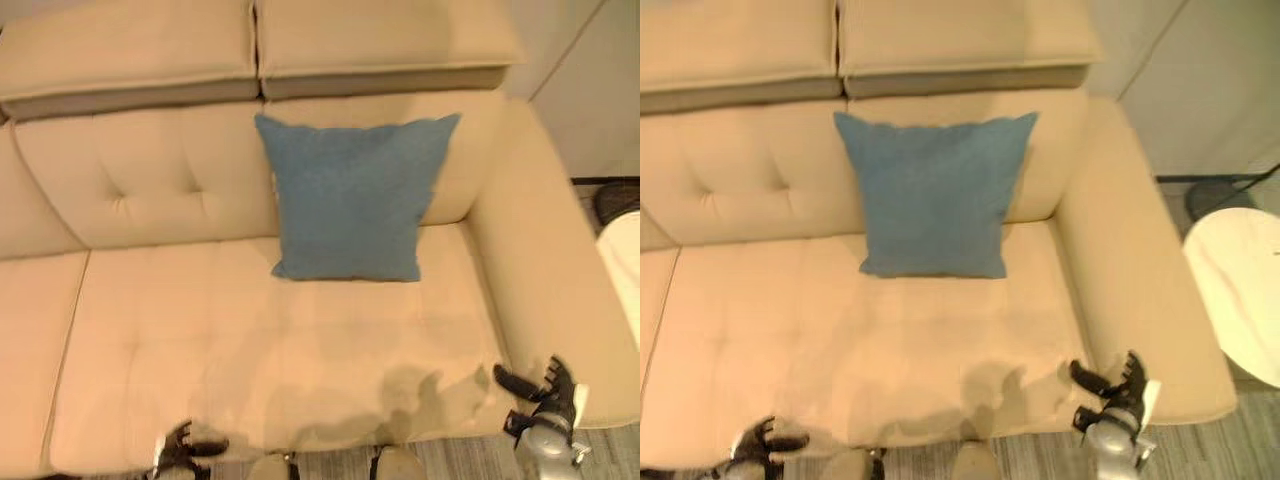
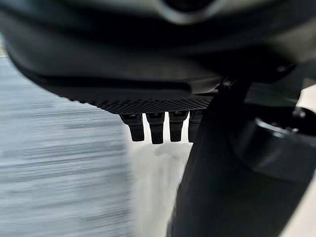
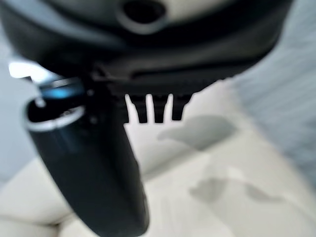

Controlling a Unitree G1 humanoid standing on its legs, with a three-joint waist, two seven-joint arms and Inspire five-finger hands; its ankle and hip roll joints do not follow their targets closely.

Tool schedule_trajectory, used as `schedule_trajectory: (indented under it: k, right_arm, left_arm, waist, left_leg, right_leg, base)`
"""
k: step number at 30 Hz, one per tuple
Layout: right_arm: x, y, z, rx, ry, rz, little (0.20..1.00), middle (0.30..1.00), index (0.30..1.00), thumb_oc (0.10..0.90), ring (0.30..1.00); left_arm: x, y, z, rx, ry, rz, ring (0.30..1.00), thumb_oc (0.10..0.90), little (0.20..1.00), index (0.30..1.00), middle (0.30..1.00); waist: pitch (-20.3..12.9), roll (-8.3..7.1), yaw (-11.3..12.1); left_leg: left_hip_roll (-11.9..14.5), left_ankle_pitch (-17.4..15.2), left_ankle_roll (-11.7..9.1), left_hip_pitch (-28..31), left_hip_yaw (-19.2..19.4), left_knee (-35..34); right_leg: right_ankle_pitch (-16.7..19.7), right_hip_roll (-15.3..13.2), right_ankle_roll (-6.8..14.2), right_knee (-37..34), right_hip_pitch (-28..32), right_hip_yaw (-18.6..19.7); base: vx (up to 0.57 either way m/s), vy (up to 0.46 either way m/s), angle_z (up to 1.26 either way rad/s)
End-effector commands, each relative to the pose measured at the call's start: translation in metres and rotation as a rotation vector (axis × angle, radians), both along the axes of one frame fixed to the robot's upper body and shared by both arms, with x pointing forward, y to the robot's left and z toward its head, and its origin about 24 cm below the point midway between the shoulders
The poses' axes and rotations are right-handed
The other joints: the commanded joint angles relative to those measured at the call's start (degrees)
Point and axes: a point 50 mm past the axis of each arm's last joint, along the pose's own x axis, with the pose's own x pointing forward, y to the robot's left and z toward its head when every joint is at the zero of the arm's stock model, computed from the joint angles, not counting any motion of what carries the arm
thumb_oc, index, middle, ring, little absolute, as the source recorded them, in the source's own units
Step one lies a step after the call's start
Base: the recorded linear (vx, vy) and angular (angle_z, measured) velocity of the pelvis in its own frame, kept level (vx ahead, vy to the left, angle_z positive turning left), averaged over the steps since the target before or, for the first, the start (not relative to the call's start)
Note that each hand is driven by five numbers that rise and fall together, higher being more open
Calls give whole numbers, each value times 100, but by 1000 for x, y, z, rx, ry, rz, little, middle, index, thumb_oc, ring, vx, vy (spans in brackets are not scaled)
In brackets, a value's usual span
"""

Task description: Pick up all the scattered cushions and arrange them neatly on the sofa.

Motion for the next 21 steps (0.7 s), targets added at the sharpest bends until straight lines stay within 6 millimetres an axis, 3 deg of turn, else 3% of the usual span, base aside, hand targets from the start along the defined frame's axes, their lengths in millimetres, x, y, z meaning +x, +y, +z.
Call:
schedule_trajectory:
  k: [1,2,3,4,5,6,7,8,9,10,12,13,15,17,19,20,21]
  right_arm:
    - [-4,-26,30,-106,-149,-32,900,900,900,800,900]
    - [-9,-25,27,-98,-144,-43,900,900,900,800,900]
    - [-13,-25,23,-94,-117,-56,900,900,900,800,900]
    - [-13,-24,23,-98,-118,-53,900,900,900,800,900]
    - [-13,-24,23,-98,-118,-53,900,900,900,800,900]
    - [-4,-21,28,-105,-140,-14,900,900,900,800,900]
    - [-4,-21,28,-105,-141,-14,900,900,900,800,900]
    - [10,-15,35,-127,-175,59,900,900,900,800,900]
    - [10,-15,35,-128,-175,59,900,900,900,800,900]
    - [18,-10,43,-154,-198,125,900,900,900,800,900]
    - [20,-8,43,-159,-195,140,900,900,900,800,900]
    - [30,-1,46,-152,-216,171,900,900,900,800,900]
    - [32,4,44,-137,-210,201,900,900,900,800,900]
    - [31,11,38,-111,-193,225,900,900,900,800,900]
    - [32,16,30,-86,-164,248,900,900,900,800,900]
    - [31,19,24,-68,-135,258,900,900,900,800,900]
    - [31,19,24,-68,-135,258,900,900,900,800,900]
  left_arm:
    - [-43,13,-4,62,175,-83,900,800,900,900,900]
    - [-43,13,-4,77,185,-125,900,800,900,900,900]
    - [-41,14,-3,103,199,-188,900,800,900,900,900]
    - [-39,13,-3,115,209,-229,900,800,900,900,900]
    - [-40,13,-3,115,210,-230,900,800,900,900,900]
    - [-28,13,-1,139,191,-264,900,800,900,900,900]
    - [-28,13,-1,139,190,-263,900,800,900,900,900]
    - [-12,12,1,151,143,-239,900,800,900,900,900]
    - [-11,12,1,151,142,-238,900,800,900,900,900]
    - [7,4,3,127,50,-176,900,800,900,900,900]
    - [11,1,4,110,10,-114,900,800,900,900,900]
    - [24,-10,5,52,-77,-10,900,800,900,900,900]
    - [25,-13,5,24,-103,4,900,800,900,900,900]
    - [13,-14,2,21,-75,-2,900,800,900,900,900]
    - [-1,-15,-2,18,-33,8,900,800,900,900,900]
    - [-21,-16,-7,13,40,11,900,800,900,900,900]
    - [-21,-16,-7,13,40,11,900,800,900,900,900]
  waist:
    - [-439,62,248]
    - [-499,33,234]
    - [-653,28,251]
    - [-685,5,237]
    - [-688,3,233]
    - [-647,-32,240]
    - [-645,-31,236]
    - [-562,21,331]
    - [-573,51,322]
    - [-445,104,348]
    - [-381,79,354]
    - [-145,-6,385]
    - [-122,-34,389]
    - [-122,-94,393]
    - [-177,-173,406]
    - [-261,-188,397]
    - [-277,-189,391]
  left_leg:
    - [3,-655,2,-320,-209,508]
    - [-31,-571,-6,-409,-331,532]
    - [-36,-424,-30,-566,-601,508]
    - [-45,-366,-34,-656,-720,537]
    - [-48,-368,-36,-661,-725,544]
    - [43,-84,-85,-1009,-959,662]
    - [44,-83,-88,-1018,-964,668]
    - [283,326,-238,-1365,-1212,642]
    - [309,347,-248,-1393,-1236,635]
    - [437,422,-309,-1466,-1501,394]
    - [418,375,-292,-1427,-1580,243]
    - [362,83,-234,-1519,-1373,411]
    - [331,-95,-198,-1411,-1260,701]
    - [186,-269,-183,-1244,-1165,1394]
    - [80,-784,-100,-1029,-913,1999]
    - [107,-1164,-40,-711,-521,2333]
    - [104,-1144,-41,-727,-525,2318]
  right_leg:
    - [-279,-162,325,1111,462,152]
    - [-334,-49,355,1406,568,539]
    - [-539,253,336,1827,660,1346]
    - [-657,356,274,1770,778,1667]
    - [-661,355,271,1775,777,1663]
    - [-1319,608,-42,1420,1023,2140]
    - [-1323,612,-44,1427,1016,2137]
    - [-2033,892,-418,1245,1042,1942]
    - [-2013,926,-423,1245,1016,1933]
    - [-2151,1238,-619,1293,901,1779]
    - [-2131,1287,-650,1278,908,1651]
    - [-1909,1291,-698,1307,747,1415]
    - [-1776,1273,-701,1278,674,1294]
    - [-1548,1173,-676,1157,590,1033]
    - [-1441,1022,-663,1071,449,706]
    - [-1410,930,-623,1011,375,422]
    - [-1398,929,-624,1003,357,417]
  base:
    - [-146,-137,-5]
    - [-301,-275,6]
    - [-318,-300,20]
    - [-251,-238,58]
    - [-371,-329,88]
    - [-276,-231,76]
    - [-604,-540,74]
    - [-339,-314,44]
    - [-648,-614,93]
    - [-324,-307,91]
    - [-492,-379,91]
    - [-538,-315,44]
    - [-444,-185,19]
    - [-440,-188,16]
    - [-439,-181,28]
    - [-291,-123,64]
    - [-239,-109,51]
